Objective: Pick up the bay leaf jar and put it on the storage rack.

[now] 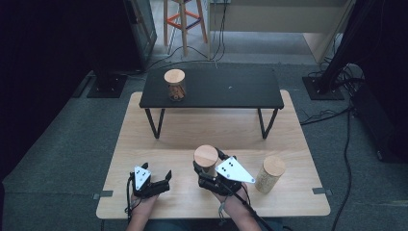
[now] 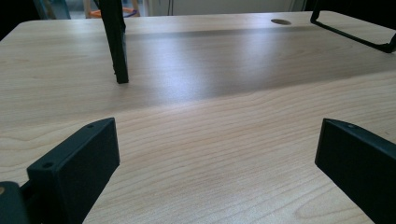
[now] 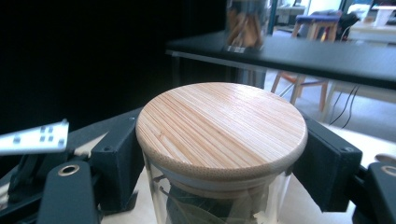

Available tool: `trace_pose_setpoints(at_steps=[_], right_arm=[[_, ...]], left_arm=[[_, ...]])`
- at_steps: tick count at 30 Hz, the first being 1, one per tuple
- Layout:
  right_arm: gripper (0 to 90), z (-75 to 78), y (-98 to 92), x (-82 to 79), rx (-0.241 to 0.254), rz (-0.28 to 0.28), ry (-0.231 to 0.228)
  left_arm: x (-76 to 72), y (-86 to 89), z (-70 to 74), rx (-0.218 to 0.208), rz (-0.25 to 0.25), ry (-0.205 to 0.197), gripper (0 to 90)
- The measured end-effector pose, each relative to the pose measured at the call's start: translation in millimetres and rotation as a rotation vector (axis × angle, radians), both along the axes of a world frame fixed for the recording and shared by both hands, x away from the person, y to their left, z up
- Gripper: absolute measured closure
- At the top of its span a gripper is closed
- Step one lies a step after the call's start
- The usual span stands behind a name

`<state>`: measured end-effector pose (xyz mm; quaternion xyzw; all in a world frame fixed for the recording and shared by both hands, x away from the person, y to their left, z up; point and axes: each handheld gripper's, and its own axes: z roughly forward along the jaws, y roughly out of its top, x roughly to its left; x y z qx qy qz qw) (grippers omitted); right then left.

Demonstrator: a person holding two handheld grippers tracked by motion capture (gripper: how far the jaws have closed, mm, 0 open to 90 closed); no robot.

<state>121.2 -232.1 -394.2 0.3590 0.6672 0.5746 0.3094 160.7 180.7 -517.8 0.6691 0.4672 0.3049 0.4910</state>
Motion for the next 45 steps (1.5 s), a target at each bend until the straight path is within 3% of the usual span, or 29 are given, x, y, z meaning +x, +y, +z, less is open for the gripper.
trace_pose_setpoints(at_steps=[8,20,29,40,45], right_arm=[[24.2,34.1,-6.3,13.9,0.030,-0.037,-0.030],[24.2,77.8,-4.3,36.9,0.021,-0.099,-0.047],[24.2,95.3,5.9,57.5,0.024,-0.120,-0.053],[24.2,109.6,19.7,76.4,0.019,-0.169,-0.093],[24.3,114.8,22.8,88.5,0.024,-0.180,-0.068]], left_arm=[[0.1,0.5,0.1,-0.001,-0.003,0.001,0.0],[-1.6,-0.6,-0.6,0.001,0.004,-0.007,0.0],[-1.4,1.4,-1.2,-0.009,0.000,-0.007,0.0],[-1.1,4.1,-1.8,-0.022,-0.008,-0.006,0.0],[-0.4,2.4,-0.8,-0.010,-0.009,-0.002,0.0]])
